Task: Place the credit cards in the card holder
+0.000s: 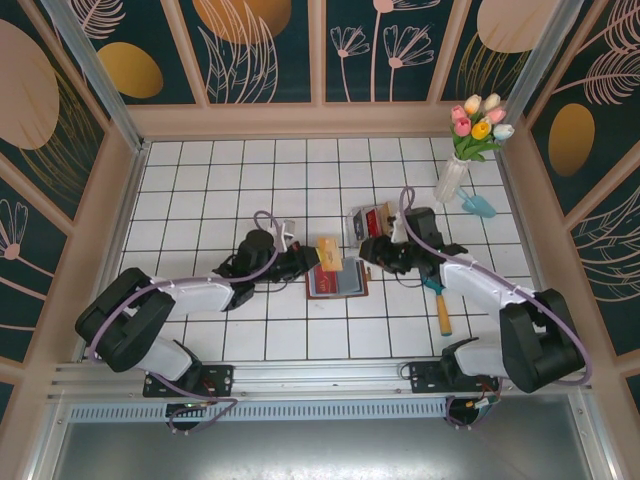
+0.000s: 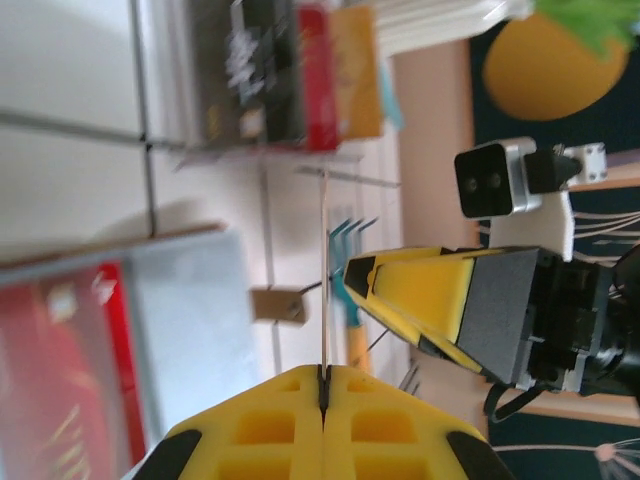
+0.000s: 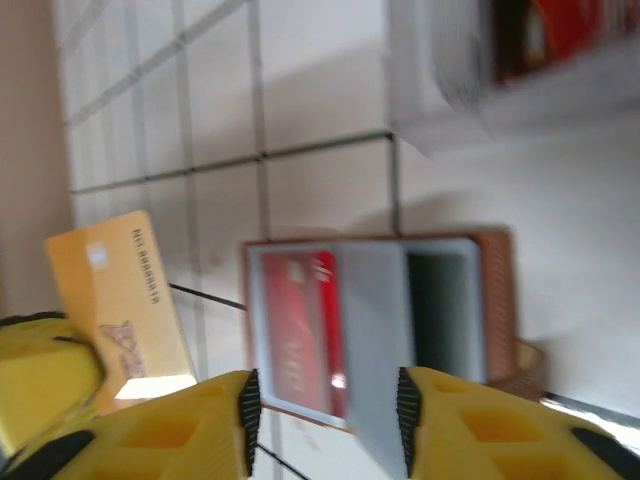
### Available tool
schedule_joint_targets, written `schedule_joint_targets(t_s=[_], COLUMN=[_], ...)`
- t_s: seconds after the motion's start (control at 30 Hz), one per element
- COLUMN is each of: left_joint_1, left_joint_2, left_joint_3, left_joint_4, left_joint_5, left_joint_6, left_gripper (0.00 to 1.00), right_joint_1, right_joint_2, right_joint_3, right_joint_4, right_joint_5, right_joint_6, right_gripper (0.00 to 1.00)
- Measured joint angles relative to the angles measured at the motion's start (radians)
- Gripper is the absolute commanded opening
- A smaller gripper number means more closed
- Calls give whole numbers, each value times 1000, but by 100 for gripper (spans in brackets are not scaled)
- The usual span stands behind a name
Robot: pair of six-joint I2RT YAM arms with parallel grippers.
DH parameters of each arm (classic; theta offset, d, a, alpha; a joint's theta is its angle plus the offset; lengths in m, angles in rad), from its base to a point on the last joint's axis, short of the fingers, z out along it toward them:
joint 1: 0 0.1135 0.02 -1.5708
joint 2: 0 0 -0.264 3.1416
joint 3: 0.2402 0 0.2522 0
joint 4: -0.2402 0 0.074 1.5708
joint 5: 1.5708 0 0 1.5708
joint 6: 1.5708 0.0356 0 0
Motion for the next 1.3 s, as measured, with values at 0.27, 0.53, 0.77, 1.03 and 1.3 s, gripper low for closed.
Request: schedule_joint_targets(t_s=[0.27, 0.53, 0.77, 1.03, 1.3], left_joint_1=[-53, -53, -53, -53, -54], left_joint_2=[43, 43, 52, 58, 93], left_joint_3=[-6, -11, -11, -11, -11], left_joint_4=[-56, -90, -102, -119, -119], left_joint_5=[-97, -131, -134, -134, -133], left_joint_6=[3, 4, 8, 12, 11], left_gripper=[0, 0, 0, 0, 1], right_joint_1=[64, 151, 184, 190, 190], right_joint_2=[57, 159, 222, 228, 242], right_joint_3=[-26, 65, 104, 109, 120], right_joint_4=[4, -76, -138, -153, -164], right_joint_5=[88, 266, 386, 420, 426], right_joint_6=[-2, -45, -53, -73, -79], right_gripper=[59, 64, 64, 60, 60])
